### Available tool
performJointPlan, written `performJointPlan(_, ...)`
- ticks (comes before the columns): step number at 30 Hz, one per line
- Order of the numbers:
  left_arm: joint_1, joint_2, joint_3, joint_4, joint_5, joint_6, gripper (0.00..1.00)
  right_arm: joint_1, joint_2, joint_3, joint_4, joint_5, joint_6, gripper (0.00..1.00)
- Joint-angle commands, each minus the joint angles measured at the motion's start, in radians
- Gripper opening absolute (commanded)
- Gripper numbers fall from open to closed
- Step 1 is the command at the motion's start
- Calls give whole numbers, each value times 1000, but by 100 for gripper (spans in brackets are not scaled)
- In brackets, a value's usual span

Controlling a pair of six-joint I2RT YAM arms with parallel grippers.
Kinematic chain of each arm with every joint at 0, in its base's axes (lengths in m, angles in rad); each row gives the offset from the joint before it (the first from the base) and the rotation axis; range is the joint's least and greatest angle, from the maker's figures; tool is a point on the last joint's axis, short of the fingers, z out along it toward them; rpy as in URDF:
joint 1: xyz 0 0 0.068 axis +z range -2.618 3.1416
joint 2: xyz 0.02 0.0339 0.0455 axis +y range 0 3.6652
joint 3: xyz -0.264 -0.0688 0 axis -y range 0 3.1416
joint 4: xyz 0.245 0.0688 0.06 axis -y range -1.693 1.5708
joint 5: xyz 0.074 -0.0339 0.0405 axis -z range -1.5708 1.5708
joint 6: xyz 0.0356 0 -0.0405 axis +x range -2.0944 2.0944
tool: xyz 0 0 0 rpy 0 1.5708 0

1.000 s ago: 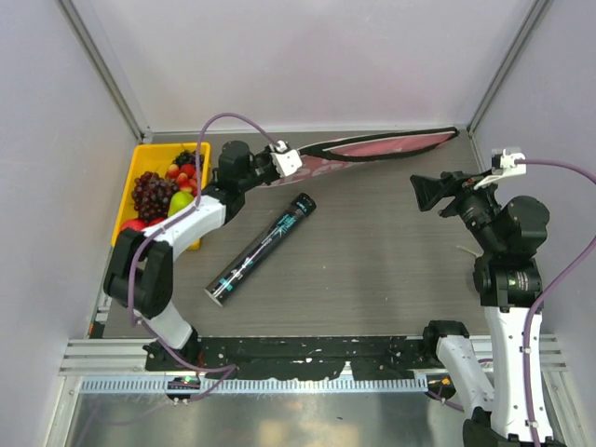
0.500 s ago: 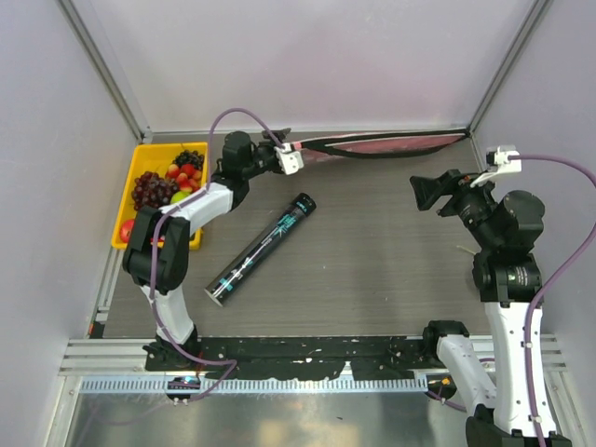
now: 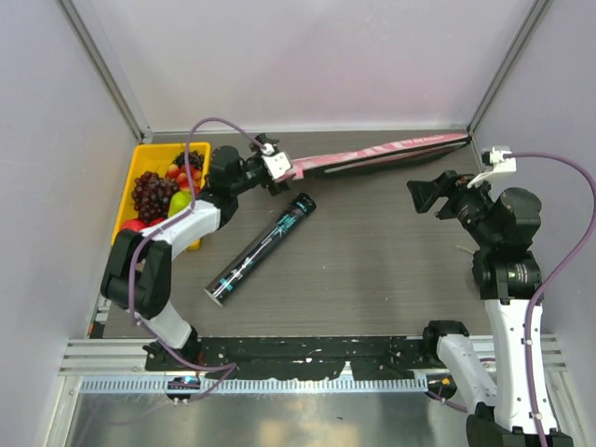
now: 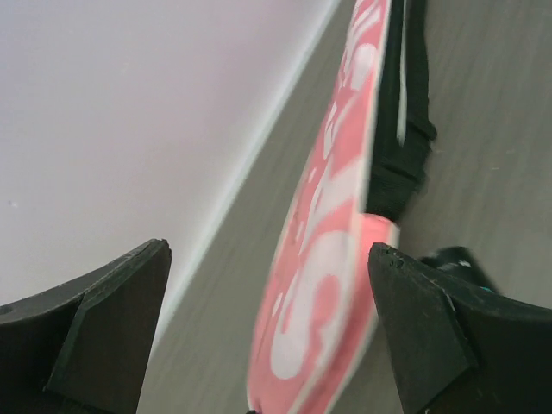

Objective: Pack up the badminton gear
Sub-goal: Place the racket bag at the center of the board.

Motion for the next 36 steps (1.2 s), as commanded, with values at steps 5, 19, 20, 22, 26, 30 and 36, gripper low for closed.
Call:
performJointPlan(5, 4, -125, 69, -416, -9, -388, 100, 5, -49, 3, 15, -50, 45, 82)
performJointPlan(19, 2, -221, -49, -716, -156, -731, 77, 5, -40, -7, 38, -98, 68, 82)
performJointPlan(20, 4, -226, -78, -702, -176, -746, 66, 5, -36, -4, 38, -96, 65, 82)
performJointPlan(22, 4, -220, -90, -697, -236, -760, 45, 5, -32, 3, 38, -101, 67, 82)
performJointPlan(26, 4, -169, -55, -702, -321, -783, 18, 5, -20, 12, 43, -113, 70, 82)
performJointPlan(30, 4, -79, 25, -732, -334, -815, 27, 5, -19, 12, 46, -107, 62, 82)
performJointPlan(36, 4, 119, 282, -790, -373, -801, 32, 5, -6, 15, 56, -98, 73, 83)
